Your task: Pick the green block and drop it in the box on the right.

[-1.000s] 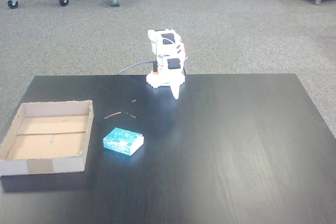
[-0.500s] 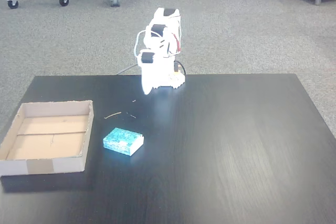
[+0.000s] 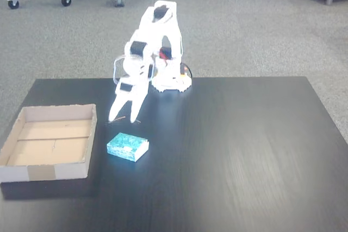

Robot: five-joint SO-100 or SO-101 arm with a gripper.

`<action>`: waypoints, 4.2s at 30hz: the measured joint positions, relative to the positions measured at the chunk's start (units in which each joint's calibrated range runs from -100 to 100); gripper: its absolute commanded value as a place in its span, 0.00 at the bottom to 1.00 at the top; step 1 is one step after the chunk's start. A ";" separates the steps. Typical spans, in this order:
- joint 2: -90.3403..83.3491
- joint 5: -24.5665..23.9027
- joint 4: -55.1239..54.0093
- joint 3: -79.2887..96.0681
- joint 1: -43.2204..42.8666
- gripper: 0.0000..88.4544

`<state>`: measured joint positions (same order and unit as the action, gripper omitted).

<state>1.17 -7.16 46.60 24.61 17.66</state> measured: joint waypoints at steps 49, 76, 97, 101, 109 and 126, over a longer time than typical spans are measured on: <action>3.59 2.20 13.05 -27.50 0.07 0.10; 36.59 7.86 8.46 -55.99 16.39 0.49; -98.58 10.35 -6.36 73.88 -27.02 0.00; -98.83 10.45 0.16 73.88 -29.34 0.00; -98.91 12.45 0.64 73.88 -26.80 0.00; -98.91 8.79 0.89 73.88 -22.90 0.00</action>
<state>-97.74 1.64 47.48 98.49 -5.24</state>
